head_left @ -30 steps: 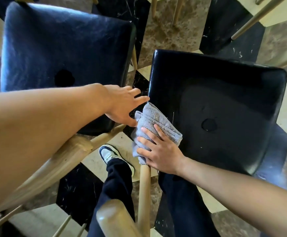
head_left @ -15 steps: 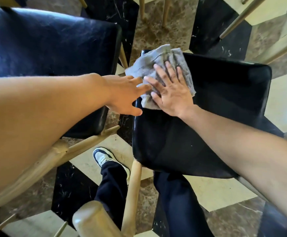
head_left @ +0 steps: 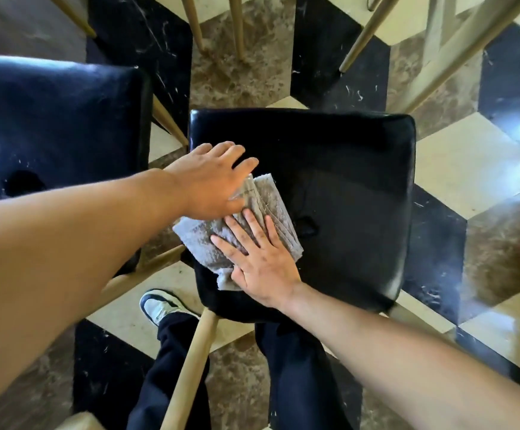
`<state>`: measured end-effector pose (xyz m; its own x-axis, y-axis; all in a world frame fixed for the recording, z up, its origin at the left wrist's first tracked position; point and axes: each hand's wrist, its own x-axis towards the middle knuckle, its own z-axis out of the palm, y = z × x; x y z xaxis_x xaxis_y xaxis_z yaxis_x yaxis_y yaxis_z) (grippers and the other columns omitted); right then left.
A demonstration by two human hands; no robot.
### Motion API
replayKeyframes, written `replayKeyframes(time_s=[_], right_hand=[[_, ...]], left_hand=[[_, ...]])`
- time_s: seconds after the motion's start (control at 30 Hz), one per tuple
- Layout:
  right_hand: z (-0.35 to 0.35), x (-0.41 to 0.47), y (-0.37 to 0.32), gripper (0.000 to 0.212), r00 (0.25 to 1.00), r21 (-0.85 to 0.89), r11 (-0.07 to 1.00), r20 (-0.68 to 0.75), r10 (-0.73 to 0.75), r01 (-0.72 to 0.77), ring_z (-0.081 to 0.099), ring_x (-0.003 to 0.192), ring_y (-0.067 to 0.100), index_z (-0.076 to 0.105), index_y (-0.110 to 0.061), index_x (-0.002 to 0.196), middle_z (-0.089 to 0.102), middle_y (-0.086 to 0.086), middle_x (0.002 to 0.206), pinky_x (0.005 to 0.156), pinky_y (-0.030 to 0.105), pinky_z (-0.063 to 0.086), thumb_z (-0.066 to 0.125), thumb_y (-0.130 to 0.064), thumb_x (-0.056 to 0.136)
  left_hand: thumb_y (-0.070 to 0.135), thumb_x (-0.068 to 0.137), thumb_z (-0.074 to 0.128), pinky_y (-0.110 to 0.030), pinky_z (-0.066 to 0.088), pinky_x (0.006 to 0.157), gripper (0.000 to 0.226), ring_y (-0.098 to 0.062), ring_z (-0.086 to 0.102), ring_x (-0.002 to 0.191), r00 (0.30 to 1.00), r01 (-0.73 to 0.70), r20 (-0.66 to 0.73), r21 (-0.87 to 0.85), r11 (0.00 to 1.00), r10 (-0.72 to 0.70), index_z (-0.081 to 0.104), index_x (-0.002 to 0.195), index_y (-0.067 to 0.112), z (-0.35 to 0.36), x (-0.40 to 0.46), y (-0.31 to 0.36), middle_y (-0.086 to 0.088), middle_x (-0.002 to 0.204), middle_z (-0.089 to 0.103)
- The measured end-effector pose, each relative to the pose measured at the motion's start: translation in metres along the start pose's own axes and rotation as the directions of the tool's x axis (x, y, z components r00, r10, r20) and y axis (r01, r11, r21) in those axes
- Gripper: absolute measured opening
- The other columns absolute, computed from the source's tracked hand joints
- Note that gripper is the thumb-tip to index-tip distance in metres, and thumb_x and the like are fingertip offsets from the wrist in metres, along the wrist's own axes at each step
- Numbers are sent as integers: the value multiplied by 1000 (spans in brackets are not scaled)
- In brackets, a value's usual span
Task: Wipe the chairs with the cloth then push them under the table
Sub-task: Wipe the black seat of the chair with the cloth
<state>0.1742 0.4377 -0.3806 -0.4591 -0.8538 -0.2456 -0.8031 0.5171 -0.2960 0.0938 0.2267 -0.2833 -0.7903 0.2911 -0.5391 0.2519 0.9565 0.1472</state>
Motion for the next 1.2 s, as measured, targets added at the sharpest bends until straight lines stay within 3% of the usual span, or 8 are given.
replayKeyframes(time_s=[0.13, 0.3, 0.53, 0.6, 0.73, 0.87, 0.97, 1.2], right_hand=[[-1, -39, 54, 72, 998, -56, 997, -26, -62, 60, 6, 158, 31, 30, -40, 157, 14, 2, 171, 124, 60, 13, 51, -44, 89], [-19, -39, 126, 74, 960, -76, 961, -110, 258, -267, -1, 157, 36, 27, -46, 156, 7, 0, 172, 123, 64, 7, 49, -53, 86], [-43, 38, 128, 74, 779, 26, 789, -141, 611, -614, -8, 154, 45, 13, -41, 160, -1, 5, 171, 120, 69, -2, 27, -69, 93], [-35, 33, 106, 76, 832, 3, 839, -123, 541, -544, -8, 153, 48, 21, -33, 160, 1, 10, 171, 120, 70, 1, 27, -68, 93], [-16, -24, 91, 57, 978, -25, 982, -101, 183, -187, -2, 155, 44, 54, -26, 145, 12, 10, 170, 121, 67, 11, 42, -57, 99], [-18, -72, 146, 67, 998, -131, 990, -47, 44, -49, -2, 157, 39, 25, -37, 159, 5, 4, 172, 124, 61, 11, 40, -62, 99], [-31, -85, 183, 67, 964, -129, 956, -70, 257, -264, -1, 156, 40, 12, -42, 161, 3, 1, 172, 123, 62, 10, 34, -60, 100], [-48, -58, 208, 70, 737, 71, 747, -129, 664, -661, -6, 155, 41, 12, -44, 159, -5, -2, 171, 122, 63, 13, 25, -66, 95]], left_hand=[[56, 96, 39, -48, 19, 121, 78, -31, 13, 151, 999, -31, -12, 23, 999, 32, 14, 157, 15, 1, 19, 25, -16, 162, 18], [51, 98, 36, -48, 17, 121, 72, -32, 13, 151, 997, -21, -70, -3, 1000, 20, 16, 156, 13, -5, 40, 41, -18, 161, 17], [48, 99, 35, -50, 18, 120, 68, -33, 18, 149, 988, 25, -148, -29, 999, -29, 23, 154, 10, -4, 53, 56, -21, 159, 23], [47, 99, 36, -49, 20, 120, 67, -34, 21, 148, 988, 18, -154, -38, 999, -23, 25, 154, 9, 0, 53, 61, -22, 158, 26], [49, 100, 34, -49, 15, 122, 69, -31, 12, 152, 997, 22, -67, -72, 997, -27, 17, 158, 14, 11, 54, 81, -18, 163, 17], [51, 101, 27, -50, 13, 123, 70, -30, 5, 153, 998, 56, -34, -101, 993, -60, 8, 159, 17, 20, 65, 108, -15, 165, 8], [52, 99, 27, -51, 13, 122, 72, -31, 5, 152, 996, 46, -69, -119, 992, -54, 8, 159, 17, 16, 80, 130, -16, 165, 6], [46, 101, 31, -53, 8, 123, 67, -30, -3, 154, 982, 4, -188, -89, 996, -20, 12, 159, 17, -18, 125, 156, -16, 166, 3]])
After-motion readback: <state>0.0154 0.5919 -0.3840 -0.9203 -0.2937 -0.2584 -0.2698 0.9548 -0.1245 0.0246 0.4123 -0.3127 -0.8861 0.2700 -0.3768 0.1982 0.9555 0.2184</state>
